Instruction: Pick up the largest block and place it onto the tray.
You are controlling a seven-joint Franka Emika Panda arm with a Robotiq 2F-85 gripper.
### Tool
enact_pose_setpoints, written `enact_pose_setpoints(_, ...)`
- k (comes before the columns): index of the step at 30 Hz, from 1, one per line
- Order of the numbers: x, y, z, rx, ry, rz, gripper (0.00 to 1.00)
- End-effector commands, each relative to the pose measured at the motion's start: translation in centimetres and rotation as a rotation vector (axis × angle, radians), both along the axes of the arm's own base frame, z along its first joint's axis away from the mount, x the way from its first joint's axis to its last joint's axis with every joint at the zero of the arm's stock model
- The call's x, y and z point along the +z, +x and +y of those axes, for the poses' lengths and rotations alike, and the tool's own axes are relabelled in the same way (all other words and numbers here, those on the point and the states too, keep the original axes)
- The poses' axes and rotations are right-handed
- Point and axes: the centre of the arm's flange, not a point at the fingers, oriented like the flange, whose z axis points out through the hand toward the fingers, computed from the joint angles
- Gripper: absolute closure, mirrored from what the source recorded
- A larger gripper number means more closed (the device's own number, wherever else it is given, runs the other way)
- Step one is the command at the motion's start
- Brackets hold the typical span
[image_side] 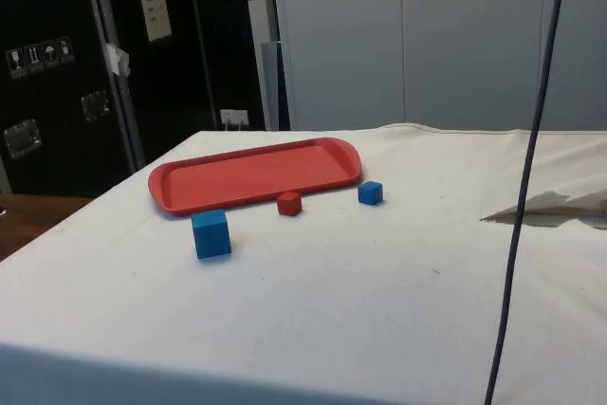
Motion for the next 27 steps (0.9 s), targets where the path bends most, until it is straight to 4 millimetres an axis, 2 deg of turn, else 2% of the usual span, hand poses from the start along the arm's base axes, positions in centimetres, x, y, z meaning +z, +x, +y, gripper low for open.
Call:
enact_pose_setpoints(1,0.0,0.0,0.3,0.0,0.0,-0.004,0.0)
enact_pose_setpoints(8,-0.5,0.8,2.4,-0.008,-0.009,-0.052,0.0)
enact_pose_setpoints(11,-0.6,0.8,2.6,-0.004,-0.008,-0.046,0.0)
enact_pose_setpoints(16,-2.0,1.0,4.4,-0.005,-0.017,-0.077,0.0)
enact_pose_setpoints(20,-2.5,1.0,4.9,-0.002,-0.011,-0.075,0.0)
enact_pose_setpoints(27,-4.3,1.3,7.0,-0.005,-0.026,-0.108,0.0)
